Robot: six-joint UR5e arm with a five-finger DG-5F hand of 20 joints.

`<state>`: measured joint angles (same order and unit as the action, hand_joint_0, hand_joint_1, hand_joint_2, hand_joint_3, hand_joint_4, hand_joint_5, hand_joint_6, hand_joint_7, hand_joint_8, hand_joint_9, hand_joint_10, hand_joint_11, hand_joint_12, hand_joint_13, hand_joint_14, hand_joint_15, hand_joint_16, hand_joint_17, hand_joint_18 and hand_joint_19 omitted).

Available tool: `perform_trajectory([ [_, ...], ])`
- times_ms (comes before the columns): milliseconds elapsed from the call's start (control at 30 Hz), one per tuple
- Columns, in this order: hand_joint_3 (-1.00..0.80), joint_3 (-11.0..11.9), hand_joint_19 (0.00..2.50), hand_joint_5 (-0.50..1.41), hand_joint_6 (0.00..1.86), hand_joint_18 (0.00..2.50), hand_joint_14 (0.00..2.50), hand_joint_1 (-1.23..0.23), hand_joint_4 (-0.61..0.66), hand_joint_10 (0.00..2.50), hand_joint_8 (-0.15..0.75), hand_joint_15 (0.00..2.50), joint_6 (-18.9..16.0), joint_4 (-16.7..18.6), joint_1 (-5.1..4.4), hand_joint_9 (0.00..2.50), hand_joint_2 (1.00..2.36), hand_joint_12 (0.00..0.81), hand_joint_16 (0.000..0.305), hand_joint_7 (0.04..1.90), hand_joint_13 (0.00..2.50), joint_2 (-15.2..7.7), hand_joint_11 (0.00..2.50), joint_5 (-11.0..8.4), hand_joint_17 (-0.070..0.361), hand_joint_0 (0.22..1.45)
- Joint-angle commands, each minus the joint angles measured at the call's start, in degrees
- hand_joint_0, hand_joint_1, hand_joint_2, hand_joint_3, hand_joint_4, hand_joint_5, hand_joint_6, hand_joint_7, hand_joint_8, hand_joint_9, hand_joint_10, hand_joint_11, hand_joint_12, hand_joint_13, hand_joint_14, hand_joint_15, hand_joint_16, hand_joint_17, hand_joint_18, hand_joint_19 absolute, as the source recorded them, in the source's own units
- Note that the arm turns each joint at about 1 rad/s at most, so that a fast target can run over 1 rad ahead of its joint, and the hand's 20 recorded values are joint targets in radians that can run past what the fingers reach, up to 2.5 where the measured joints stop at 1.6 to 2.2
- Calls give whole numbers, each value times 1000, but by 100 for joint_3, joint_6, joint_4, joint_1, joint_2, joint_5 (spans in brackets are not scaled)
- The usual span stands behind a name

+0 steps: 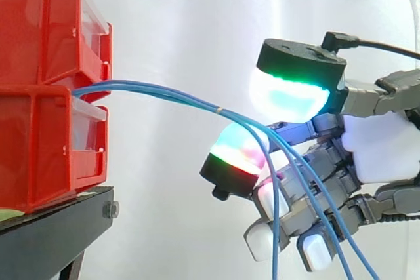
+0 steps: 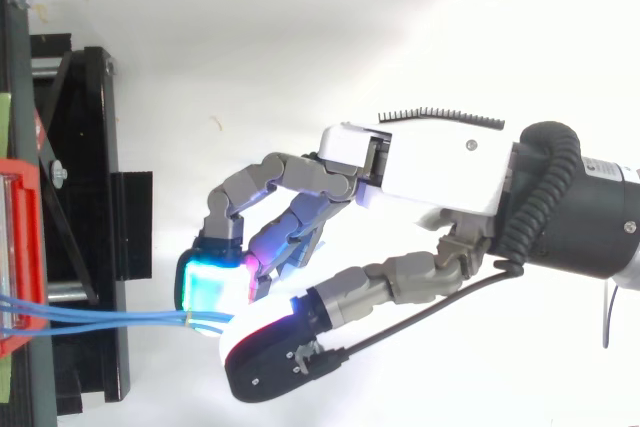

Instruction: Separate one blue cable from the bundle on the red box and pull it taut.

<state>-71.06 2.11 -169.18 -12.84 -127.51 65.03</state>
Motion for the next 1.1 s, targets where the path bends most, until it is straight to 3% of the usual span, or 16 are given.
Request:
perform_trajectory([
  [0,-500,31,529,-135,832,934,11,-672,163,14,348,385,0,-1,-8,948,1000,358,43,1000,865,-2,562,-8,97,529],
  [100,-500,286,529,-133,825,935,11,-674,162,14,349,384,53,-10,0,947,1000,361,43,997,865,-2,569,-25,97,530],
  [200,-500,356,537,-128,803,947,11,-680,162,13,346,383,88,8,-8,945,1000,361,43,1005,865,-2,563,-43,98,530],
  [267,-500,373,535,-126,787,944,12,-681,167,11,346,383,308,139,-17,944,1000,361,43,1010,865,-72,563,-139,98,529],
  [400,-500,373,538,-125,778,937,11,-686,167,13,346,381,387,843,-35,943,1000,360,43,1017,866,-406,562,-192,97,532],
  [467,-500,373,536,-124,775,928,11,-694,162,13,342,386,184,1247,-44,942,1000,356,42,1026,863,-600,557,-192,95,551],
  [533,-474,373,547,-124,774,922,11,-701,159,12,341,385,97,1343,-61,939,1003,355,42,1032,863,-600,574,-210,94,561],
  [800,-262,365,528,-138,825,940,11,-763,80,14,346,385,-448,1062,-140,939,1014,351,41,1086,869,-626,573,-236,93,599],
  [1067,-153,365,522,-150,863,958,11,-846,-13,11,341,392,-492,957,-140,930,1018,350,41,1043,881,-626,582,-210,93,615],
])
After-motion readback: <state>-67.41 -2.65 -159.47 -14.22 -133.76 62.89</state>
